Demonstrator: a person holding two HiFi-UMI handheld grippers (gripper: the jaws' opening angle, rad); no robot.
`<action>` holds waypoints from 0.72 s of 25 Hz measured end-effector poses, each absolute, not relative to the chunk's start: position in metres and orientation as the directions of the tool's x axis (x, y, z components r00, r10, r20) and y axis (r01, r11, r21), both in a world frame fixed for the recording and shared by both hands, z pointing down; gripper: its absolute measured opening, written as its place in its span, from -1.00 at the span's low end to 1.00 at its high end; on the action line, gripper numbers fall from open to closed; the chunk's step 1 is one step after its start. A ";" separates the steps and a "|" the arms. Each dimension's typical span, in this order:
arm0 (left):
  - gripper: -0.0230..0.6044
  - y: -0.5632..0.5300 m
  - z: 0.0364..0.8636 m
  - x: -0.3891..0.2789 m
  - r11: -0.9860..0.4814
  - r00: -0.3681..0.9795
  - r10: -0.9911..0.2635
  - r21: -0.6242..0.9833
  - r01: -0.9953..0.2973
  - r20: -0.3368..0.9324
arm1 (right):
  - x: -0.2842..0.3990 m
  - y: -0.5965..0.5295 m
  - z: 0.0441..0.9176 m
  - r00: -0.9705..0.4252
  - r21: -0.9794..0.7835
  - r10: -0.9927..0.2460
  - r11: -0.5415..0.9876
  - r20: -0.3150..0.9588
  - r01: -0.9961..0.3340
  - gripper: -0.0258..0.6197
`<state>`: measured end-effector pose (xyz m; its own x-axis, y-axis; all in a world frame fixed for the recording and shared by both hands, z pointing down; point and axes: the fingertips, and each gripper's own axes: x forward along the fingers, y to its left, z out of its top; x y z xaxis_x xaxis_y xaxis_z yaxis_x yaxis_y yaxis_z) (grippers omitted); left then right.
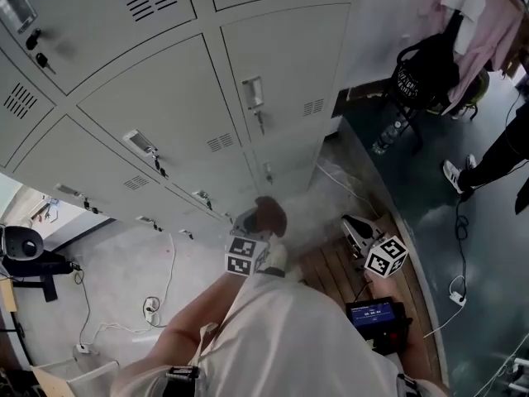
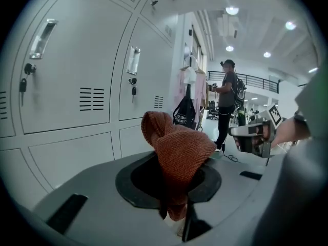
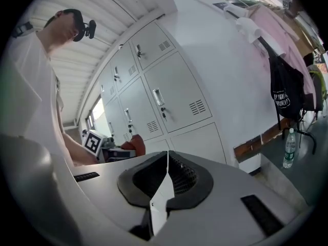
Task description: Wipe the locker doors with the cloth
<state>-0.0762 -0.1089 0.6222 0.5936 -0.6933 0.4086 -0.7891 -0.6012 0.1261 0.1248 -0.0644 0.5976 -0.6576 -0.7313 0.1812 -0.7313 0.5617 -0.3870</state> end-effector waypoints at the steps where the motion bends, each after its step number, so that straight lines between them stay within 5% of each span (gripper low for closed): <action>1: -0.71 -0.122 0.622 -0.076 -0.600 0.593 -0.698 0.125 -0.790 0.401 | 0.127 -0.075 0.596 -0.652 -0.380 -0.735 0.559 0.186 -0.738 -0.86; 18: -0.71 -0.279 0.623 -0.115 -0.343 0.390 -0.804 0.185 -0.921 0.448 | 0.156 -0.178 0.545 -0.573 -0.289 -0.804 0.518 0.156 -0.805 -0.86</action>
<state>-0.1146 -0.2788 0.6233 0.3899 -0.8045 0.4480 -0.9208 -0.3432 0.1851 0.1557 -0.1781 0.5450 -0.5734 -0.8043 0.1557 -0.8051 0.5182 -0.2886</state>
